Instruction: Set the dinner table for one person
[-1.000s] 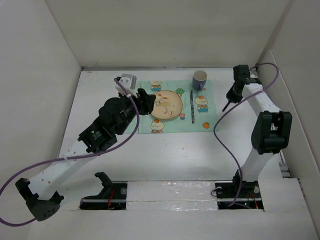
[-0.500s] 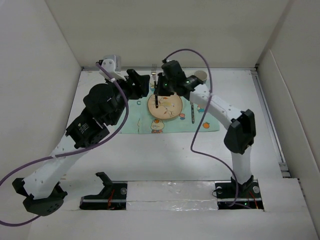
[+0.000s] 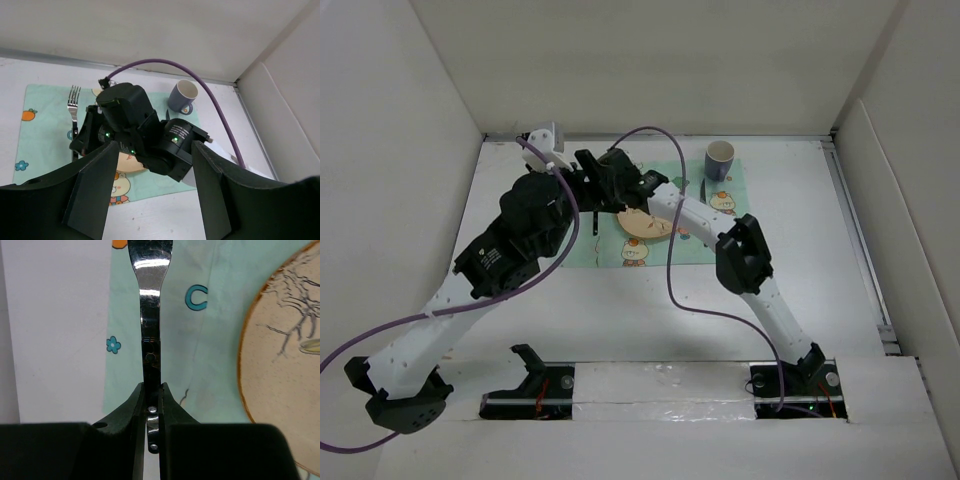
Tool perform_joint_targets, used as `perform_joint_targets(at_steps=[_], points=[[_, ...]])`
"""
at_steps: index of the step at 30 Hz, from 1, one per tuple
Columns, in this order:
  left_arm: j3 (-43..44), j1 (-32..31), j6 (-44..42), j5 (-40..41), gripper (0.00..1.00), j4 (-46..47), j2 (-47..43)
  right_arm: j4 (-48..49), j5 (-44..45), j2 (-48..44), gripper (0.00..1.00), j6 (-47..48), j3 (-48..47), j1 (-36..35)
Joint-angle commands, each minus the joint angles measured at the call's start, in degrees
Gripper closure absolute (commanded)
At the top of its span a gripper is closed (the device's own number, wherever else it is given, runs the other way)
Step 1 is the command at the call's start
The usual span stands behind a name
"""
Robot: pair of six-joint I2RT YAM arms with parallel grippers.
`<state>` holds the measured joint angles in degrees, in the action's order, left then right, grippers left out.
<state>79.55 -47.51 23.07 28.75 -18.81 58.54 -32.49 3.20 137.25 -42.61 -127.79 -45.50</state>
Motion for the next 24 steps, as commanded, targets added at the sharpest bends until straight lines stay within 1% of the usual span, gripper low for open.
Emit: perform_joint_targets(at_steps=[1, 4, 12, 16, 24], points=[[-0.7, 0.1, 0.8, 0.9, 0.43, 0.2, -1.9, 0.9, 1.6, 2.6, 1.0, -2.1, -7.4, -1.3], [-1.1, 0.1, 0.1, 1.0, 0.43, -0.4, -2.1, -0.2, 2.0, 5.7, 1.0, -2.8, -9.9, -1.3], [-3.3, 0.1, -1.0, -0.4, 0.42, 0.7, -3.3, -1.4, 2.2, 10.0, 1.0, -4.7, -10.7, -1.9], [-3.9, 0.1, -1.5, -0.7, 0.42, 1.4, -3.4, -2.8, 2.5, 11.7, 1.0, -4.8, -12.2, -1.9], [-6.0, 0.1, -1.0, -1.2, 0.42, 2.4, -4.2, -3.1, 1.9, 12.6, 1.0, -5.1, -11.7, -1.9]])
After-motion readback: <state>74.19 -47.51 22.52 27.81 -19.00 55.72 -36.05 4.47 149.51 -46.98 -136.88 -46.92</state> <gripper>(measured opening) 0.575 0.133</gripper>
